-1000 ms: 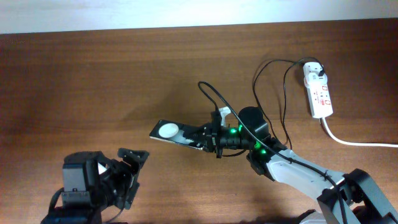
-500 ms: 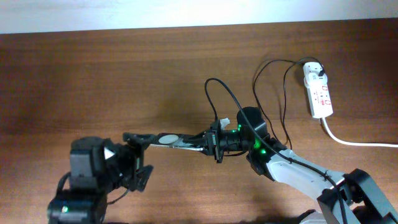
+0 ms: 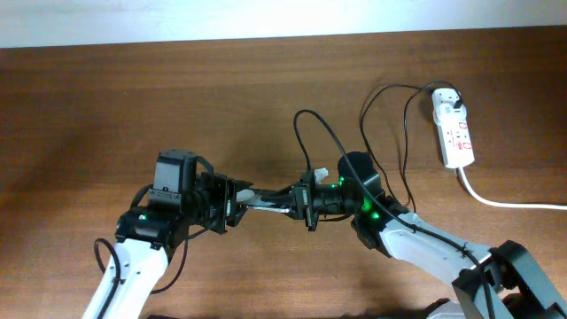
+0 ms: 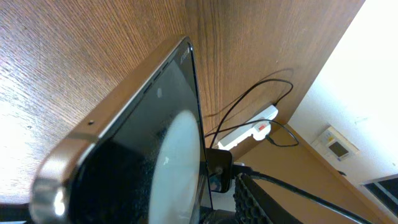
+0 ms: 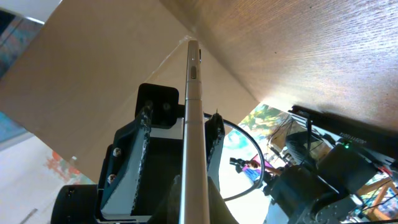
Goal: Plug charger to phone and switch on socket
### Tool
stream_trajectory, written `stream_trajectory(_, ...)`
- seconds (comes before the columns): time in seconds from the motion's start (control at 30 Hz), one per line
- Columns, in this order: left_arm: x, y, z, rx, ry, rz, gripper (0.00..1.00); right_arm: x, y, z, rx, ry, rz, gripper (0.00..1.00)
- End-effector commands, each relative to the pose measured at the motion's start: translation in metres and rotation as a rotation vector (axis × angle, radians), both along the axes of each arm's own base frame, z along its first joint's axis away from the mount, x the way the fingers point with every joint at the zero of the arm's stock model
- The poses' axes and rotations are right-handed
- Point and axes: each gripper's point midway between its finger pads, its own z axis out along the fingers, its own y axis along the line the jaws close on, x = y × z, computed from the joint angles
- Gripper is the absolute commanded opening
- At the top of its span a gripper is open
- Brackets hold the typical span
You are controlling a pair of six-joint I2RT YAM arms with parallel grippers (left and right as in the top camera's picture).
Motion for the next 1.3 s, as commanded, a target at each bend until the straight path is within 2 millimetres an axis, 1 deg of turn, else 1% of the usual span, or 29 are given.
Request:
stream_trajectory(0.0,0.001,-0.008,0.002,-0.004,-0.017,-0.018,0.37,0.003,0.003,0.012,0.018,-0.017,-0.01,0.04)
stream_trajectory(0.1,0.001,-0.016,0.003,0.001,-0.028,-0.022,0.37,0.003,0.003,0.012,0.017,-0.018,-0.013,0.04)
stream_trajectory(0.17,0.001,-0.016,0.001,0.014,-0.029,-0.015,0.35,0.003,0.003,0.012,0.017,-0.018,-0.012,0.04)
stream_trajectory(0.2,0.002,-0.016,0.002,0.011,-0.027,-0.012,0.26,0.003,0.003,0.012,0.017,-0.018,-0.012,0.04)
stream_trajectory(0.33,0.003,-0.013,0.0,0.022,-0.022,0.014,0.01,0.003,0.003,0.012,0.017,-0.018,-0.012,0.04)
stream_trajectory(0.4,0.004,-0.012,0.0,0.012,-0.004,0.038,0.0,0.003,0.003,0.012,0.017,-0.018,-0.012,0.04)
stream_trajectory(0.43,0.005,-0.01,-0.001,0.021,-0.006,0.049,0.0,0.003,0.003,0.012,0.017,-0.019,-0.012,0.16)
stream_trajectory(0.47,0.007,-0.008,-0.002,0.036,-0.01,0.061,0.0,0.003,0.003,0.012,0.017,-0.019,-0.012,0.25)
stream_trajectory(0.53,0.012,0.001,-0.004,0.076,-0.024,0.1,0.0,0.003,0.003,0.012,0.017,-0.019,-0.012,0.37)
stream_trajectory(0.6,0.021,0.011,-0.002,0.051,-0.011,0.175,0.0,0.003,0.003,0.012,0.016,-0.026,-0.011,0.43)
stream_trajectory(0.63,0.026,0.019,-0.001,0.048,-0.019,0.205,0.0,0.003,0.002,0.009,0.008,-0.013,-0.012,0.47)
stream_trajectory(0.67,0.029,0.025,-0.001,0.054,-0.025,0.218,0.0,0.001,0.001,0.002,-0.014,0.006,-0.012,0.51)
stream_trajectory(0.7,0.035,0.035,0.001,0.095,-0.086,0.186,0.0,0.006,-0.004,-0.012,-0.082,-0.073,-0.03,0.57)
stream_trajectory(0.73,0.043,0.043,0.005,0.153,-0.175,0.126,0.0,0.012,-0.009,-0.026,-0.157,-0.17,-0.046,0.66)
stream_trajectory(0.8,0.048,0.058,0.007,0.29,-0.329,-0.041,0.0,0.02,-0.02,-0.047,-0.315,-0.474,-0.002,0.79)
stream_trajectory(0.83,0.045,0.062,0.005,0.359,-0.402,-0.17,0.0,0.021,-0.024,-0.055,-0.383,-0.627,0.053,0.88)
stream_trajectory(0.87,0.037,0.065,-0.002,0.39,-0.398,-0.229,0.0,0.018,-0.029,-0.064,-0.434,-0.711,0.11,0.93)
stream_trajectory(0.9,0.027,0.067,-0.01,0.427,-0.383,-0.301,0.0,0.014,-0.034,-0.074,-0.482,-0.75,0.154,0.95)
stream_trajectory(0.93,0.019,0.068,-0.016,0.446,-0.372,-0.356,0.0,0.012,-0.04,-0.084,-0.532,-0.767,0.182,0.98)
stream_trajectory(0.97,0.008,0.068,-0.022,0.455,-0.343,-0.4,0.0,0.012,-0.052,-0.099,-0.624,-0.758,0.197,1.0)
stream_trajectory(1.0,-0.012,0.067,-0.031,0.449,-0.288,-0.478,0.0,0.014,-0.069,-0.115,-0.741,-0.712,0.181,0.99)
stream_trajectory(1.03,-0.021,0.066,-0.035,0.44,-0.258,-0.5,0.0,0.014,-0.075,-0.12,-0.781,-0.693,0.18,0.99)
stream_trajectory(1.1,-0.031,0.053,-0.033,0.393,-0.286,-0.585,0.0,0.017,-0.092,-0.131,-0.892,-0.665,0.159,0.99)
stream_trajectory(1.17,-0.04,0.029,-0.024,0.315,-0.38,-0.714,0.0,0.025,-0.112,-0.139,-1.016,-0.656,0.123,0.99)
stream_trajectory(1.2,-0.044,0.022,-0.024,0.308,-0.391,-0.747,0.0,0.024,-0.108,-0.138,-0.998,-0.685,0.151,0.99)
stream_trajectory(1.23,-0.045,0.02,-0.024,0.309,-0.392,-0.759,0.0,0.024,-0.103,-0.134,-0.972,-0.696,0.154,0.99)
stream_trajectory(1.27,-0.046,0.018,-0.024,0.308,-0.394,-0.765,0.0,0.029,-0.096,-0.123,-0.938,-0.714,0.152,0.93)
